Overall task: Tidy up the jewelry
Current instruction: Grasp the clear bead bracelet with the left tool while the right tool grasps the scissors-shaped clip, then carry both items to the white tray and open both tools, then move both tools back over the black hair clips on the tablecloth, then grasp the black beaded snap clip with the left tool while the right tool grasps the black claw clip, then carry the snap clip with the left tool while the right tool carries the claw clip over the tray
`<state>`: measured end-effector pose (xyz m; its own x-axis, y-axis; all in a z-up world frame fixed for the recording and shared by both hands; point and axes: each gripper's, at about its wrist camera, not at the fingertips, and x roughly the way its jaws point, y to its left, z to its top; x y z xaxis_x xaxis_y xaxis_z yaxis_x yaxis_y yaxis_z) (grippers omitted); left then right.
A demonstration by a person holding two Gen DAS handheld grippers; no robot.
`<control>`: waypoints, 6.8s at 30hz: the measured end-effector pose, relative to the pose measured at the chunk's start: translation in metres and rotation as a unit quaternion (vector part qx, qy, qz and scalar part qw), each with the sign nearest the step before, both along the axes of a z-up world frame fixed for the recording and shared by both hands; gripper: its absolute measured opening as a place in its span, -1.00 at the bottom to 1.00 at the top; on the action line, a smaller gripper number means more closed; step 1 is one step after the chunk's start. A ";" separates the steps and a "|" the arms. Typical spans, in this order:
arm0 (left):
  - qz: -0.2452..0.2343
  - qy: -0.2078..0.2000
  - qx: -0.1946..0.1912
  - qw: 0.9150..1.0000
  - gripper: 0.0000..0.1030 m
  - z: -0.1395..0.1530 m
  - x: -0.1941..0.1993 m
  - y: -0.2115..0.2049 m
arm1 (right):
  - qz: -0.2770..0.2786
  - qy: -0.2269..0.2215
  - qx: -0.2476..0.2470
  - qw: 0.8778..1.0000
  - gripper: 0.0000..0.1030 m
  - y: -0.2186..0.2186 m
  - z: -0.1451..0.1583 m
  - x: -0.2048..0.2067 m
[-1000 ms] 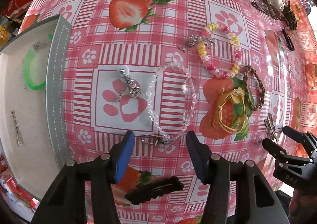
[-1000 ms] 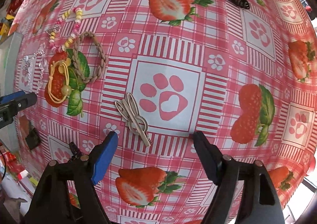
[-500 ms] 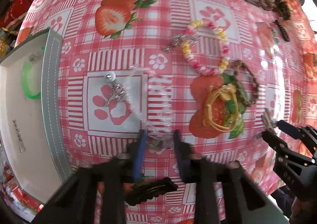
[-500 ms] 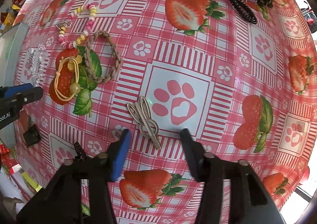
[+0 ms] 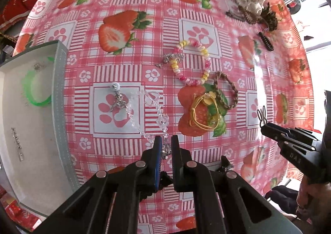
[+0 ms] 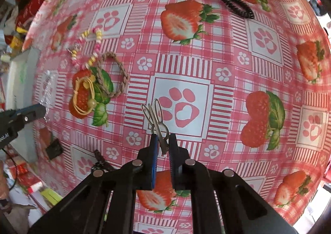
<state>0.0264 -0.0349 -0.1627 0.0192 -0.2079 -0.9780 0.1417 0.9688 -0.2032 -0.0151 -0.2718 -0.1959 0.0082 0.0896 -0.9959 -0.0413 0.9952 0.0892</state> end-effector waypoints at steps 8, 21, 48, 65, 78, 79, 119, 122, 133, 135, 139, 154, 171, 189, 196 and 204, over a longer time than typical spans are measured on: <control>0.015 -0.030 -0.010 0.999 -0.74 0.039 -0.013 0.049 | -0.022 -0.016 0.025 0.999 -0.79 -0.001 0.029 0.009; 0.061 -0.091 -0.026 0.994 -0.73 0.100 -0.030 0.130 | 0.020 -0.056 0.053 0.997 -0.79 0.052 0.078 0.015; 0.208 -0.076 0.057 0.974 -0.74 0.034 -0.071 0.292 | 0.223 -0.049 0.090 0.969 -0.79 0.317 0.048 0.072; 0.188 -0.057 0.126 0.972 -0.73 -0.001 -0.073 0.281 | 0.233 0.003 0.035 0.972 -0.77 0.358 -0.019 0.099; 0.181 -0.082 0.129 0.971 -0.73 0.027 -0.071 0.277 | 0.217 -0.012 0.075 0.973 -0.08 0.345 0.011 0.093; 0.180 -0.086 0.126 0.972 -0.73 0.030 -0.070 0.277 | 0.213 -0.015 0.079 0.974 -0.08 0.341 0.017 0.092; -0.124 -0.098 0.114 0.981 1.00 0.052 -0.061 0.102 | -0.024 0.041 0.001 0.999 0.53 0.062 0.025 -0.033; -0.174 -0.088 0.110 0.975 1.00 0.039 -0.078 0.076 | -0.014 0.051 0.000 0.999 0.53 0.064 0.016 -0.041; -0.186 -0.047 0.123 0.974 1.00 -0.007 -0.090 0.053 | 0.007 0.071 0.001 0.997 0.52 0.078 -0.011 -0.046; -0.181 -0.038 0.126 0.975 0.80 -0.014 -0.088 0.052 | 0.006 0.076 0.001 0.997 0.52 0.078 -0.016 -0.047; -0.168 -0.018 0.129 0.977 0.77 -0.029 -0.086 0.052 | 0.016 0.080 0.004 0.997 0.52 0.081 -0.027 -0.053; -0.158 -0.004 0.126 0.979 0.77 -0.055 -0.086 0.036 | 0.049 0.079 -0.020 0.995 0.43 0.110 -0.050 -0.059; -0.149 0.004 0.084 0.985 -0.20 -0.032 -0.094 0.031 | 0.057 0.063 -0.045 0.995 -0.44 0.104 -0.039 -0.055; -0.090 -0.042 0.042 0.994 -0.20 0.035 -0.066 0.074 | 0.034 0.032 -0.005 0.999 -0.44 0.077 0.026 -0.024; -0.049 -0.076 0.028 0.996 -0.20 0.067 -0.060 0.104 | 0.046 0.003 0.009 0.999 -0.44 0.092 0.061 0.002; 0.004 -0.112 0.031 0.993 -0.20 0.078 -0.062 0.136 | 0.085 -0.031 0.032 0.995 -0.44 0.132 0.094 0.020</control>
<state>-0.0354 0.1010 -0.0844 0.2383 -0.1474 -0.9599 0.1693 0.9796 -0.1084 0.0044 -0.1394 -0.1016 0.0490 0.1583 -0.9862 -0.2154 0.9658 0.1443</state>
